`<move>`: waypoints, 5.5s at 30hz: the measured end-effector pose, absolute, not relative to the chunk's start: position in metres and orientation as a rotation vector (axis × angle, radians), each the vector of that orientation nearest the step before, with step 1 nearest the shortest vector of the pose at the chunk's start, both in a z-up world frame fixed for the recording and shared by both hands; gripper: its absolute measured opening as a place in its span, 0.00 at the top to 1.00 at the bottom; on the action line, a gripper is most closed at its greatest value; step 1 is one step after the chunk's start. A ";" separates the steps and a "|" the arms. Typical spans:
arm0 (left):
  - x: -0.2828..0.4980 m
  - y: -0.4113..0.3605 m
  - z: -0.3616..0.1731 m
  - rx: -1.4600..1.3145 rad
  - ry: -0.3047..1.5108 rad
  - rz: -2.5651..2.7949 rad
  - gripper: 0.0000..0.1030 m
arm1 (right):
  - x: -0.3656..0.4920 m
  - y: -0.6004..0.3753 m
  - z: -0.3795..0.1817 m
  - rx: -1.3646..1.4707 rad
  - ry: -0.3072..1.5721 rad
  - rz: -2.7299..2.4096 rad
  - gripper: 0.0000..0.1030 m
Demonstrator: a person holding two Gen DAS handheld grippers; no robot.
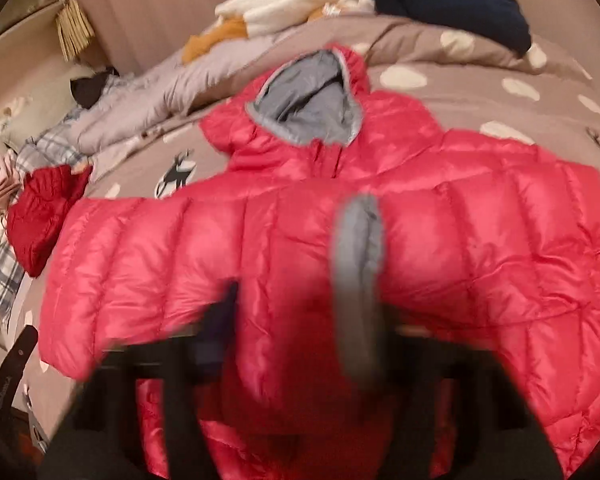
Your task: Fold large clothes
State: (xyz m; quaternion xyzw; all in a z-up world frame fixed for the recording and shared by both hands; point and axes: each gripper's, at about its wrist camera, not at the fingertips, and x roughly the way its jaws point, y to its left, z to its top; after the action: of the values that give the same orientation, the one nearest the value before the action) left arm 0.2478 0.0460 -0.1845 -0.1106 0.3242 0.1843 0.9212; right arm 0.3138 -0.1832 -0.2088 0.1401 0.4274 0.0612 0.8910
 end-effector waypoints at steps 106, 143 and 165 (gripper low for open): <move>0.224 -0.001 -0.149 -0.107 0.485 0.146 0.01 | 0.283 -0.356 -0.238 0.347 0.832 -0.226 0.00; 0.324 0.176 -0.178 -0.353 0.661 0.349 0.01 | 0.635 -0.204 -0.227 0.245 1.046 -0.024 0.57; 0.268 0.057 -0.142 -0.303 0.598 0.114 0.01 | 0.295 -0.285 -0.096 0.333 0.692 0.288 0.58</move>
State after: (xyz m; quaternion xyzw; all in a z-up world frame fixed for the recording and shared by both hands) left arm 0.2679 0.0574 -0.1416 -0.1486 0.2933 0.0561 0.9427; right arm 0.2954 -0.2851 -0.0958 0.1619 0.3363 0.1401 0.9171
